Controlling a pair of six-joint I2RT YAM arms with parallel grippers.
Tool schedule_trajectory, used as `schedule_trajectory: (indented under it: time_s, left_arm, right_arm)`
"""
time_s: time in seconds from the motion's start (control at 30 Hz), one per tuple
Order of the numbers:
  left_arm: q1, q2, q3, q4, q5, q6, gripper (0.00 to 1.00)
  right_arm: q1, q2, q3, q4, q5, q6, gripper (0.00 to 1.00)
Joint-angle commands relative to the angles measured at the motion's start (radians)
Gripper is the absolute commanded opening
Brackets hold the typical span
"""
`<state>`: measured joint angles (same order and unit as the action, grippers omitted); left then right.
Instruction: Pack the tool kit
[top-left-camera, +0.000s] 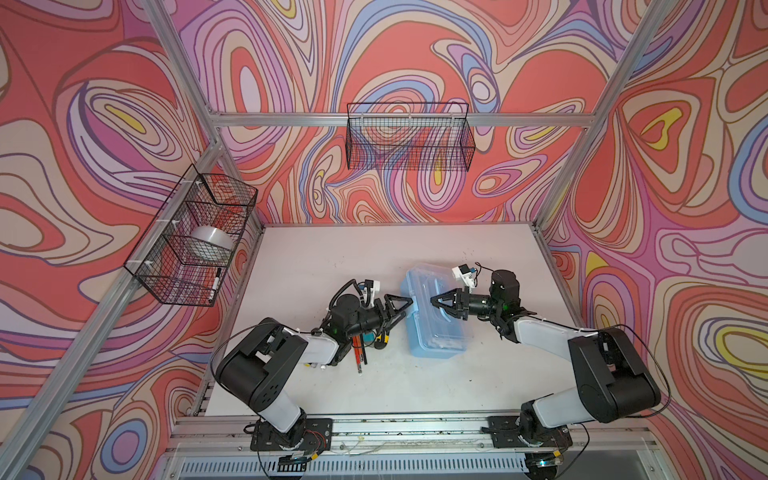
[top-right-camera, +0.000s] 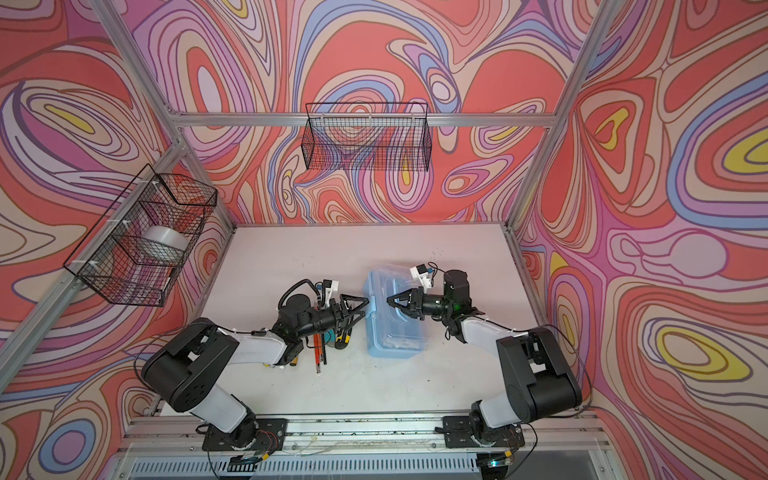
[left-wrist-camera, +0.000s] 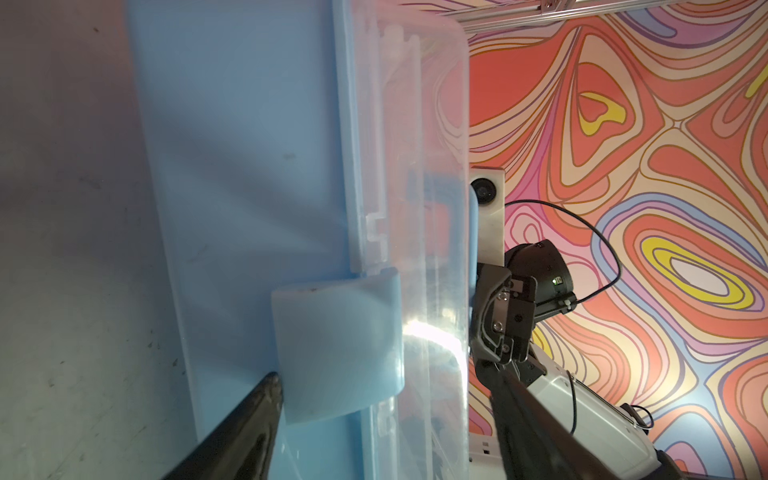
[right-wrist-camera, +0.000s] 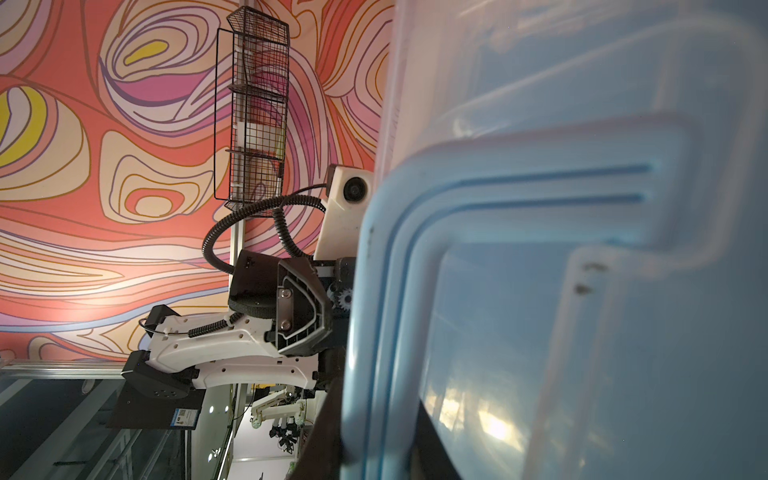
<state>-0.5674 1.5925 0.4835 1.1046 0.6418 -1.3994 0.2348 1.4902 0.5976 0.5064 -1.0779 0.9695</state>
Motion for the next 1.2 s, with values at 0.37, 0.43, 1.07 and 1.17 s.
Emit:
schedule_trajectory:
  time_s: [0.37, 0.43, 1.07, 1.17]
  left_arm:
    - [0.044, -0.026, -0.024, 0.154, 0.043, 0.056, 0.80]
    - [0.060, -0.037, -0.032, 0.042, 0.029, 0.116, 0.81]
    - [0.072, -0.168, 0.158, -0.515, -0.014, 0.391, 0.85]
    - [0.070, -0.123, 0.175, -0.480, -0.003, 0.380, 0.85]
  right_arm:
    - [0.000, 0.009, -0.022, -0.321, 0.272, -0.261, 0.00]
    - [0.000, -0.051, 0.021, -0.422, 0.312, -0.308, 0.00]
    - [0.005, -0.028, 0.204, -0.235, 0.051, -0.106, 0.00]
    - [0.005, -0.050, 0.220, -0.229, 0.028, -0.093, 0.00]
